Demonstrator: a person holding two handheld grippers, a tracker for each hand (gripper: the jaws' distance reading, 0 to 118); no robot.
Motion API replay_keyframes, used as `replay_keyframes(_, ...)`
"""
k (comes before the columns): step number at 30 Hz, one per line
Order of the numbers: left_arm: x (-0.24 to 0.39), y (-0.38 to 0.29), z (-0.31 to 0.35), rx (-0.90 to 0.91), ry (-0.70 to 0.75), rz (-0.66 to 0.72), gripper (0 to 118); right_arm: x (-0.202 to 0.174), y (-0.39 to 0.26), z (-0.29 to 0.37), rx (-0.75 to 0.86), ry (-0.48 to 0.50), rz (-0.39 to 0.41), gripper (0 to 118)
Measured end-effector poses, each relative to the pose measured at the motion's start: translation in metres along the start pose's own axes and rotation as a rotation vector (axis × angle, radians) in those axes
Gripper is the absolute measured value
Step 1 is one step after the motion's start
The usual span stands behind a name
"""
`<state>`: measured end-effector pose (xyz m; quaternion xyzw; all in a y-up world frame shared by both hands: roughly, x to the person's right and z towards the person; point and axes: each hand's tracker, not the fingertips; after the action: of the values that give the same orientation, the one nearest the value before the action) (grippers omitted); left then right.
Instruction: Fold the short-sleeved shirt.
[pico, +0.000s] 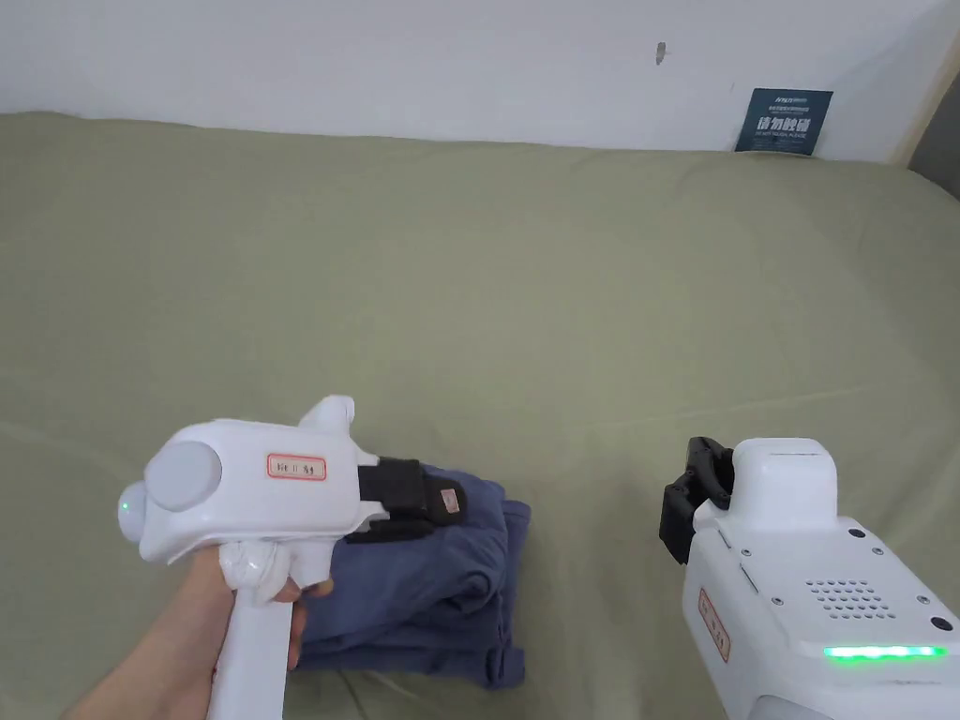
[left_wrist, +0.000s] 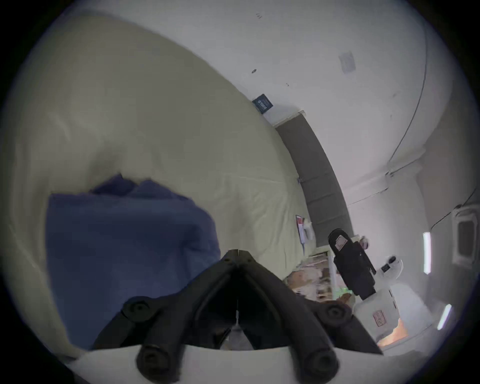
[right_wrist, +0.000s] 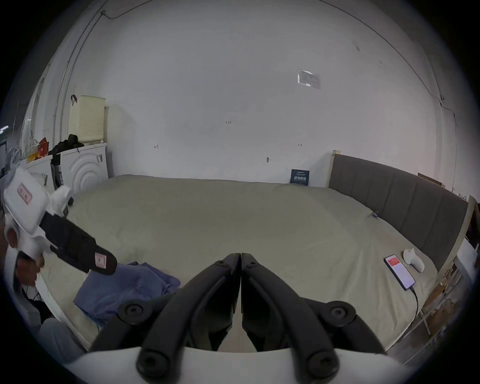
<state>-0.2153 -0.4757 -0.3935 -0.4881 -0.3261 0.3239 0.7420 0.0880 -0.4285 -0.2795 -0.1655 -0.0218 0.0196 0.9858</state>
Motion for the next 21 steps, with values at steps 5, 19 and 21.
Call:
replay_keyframes(5, -0.052, -0.022, -0.059, -0.146, -0.064, 0.119, 0, -0.004, -0.005, 0.001, -0.019, 0.001, 0.007, 6)
replay_keyframes(19, -0.009, -0.004, 0.033, 0.036, 0.078, -0.093, 0, -0.065, -0.016, -0.009, -0.062, 0.118, 0.037, 6)
replay_keyframes(21, -0.018, -0.005, 0.061, 0.078, 0.125, -0.074, 0, -0.081, -0.026, -0.017, -0.092, 0.162, 0.011, 6)
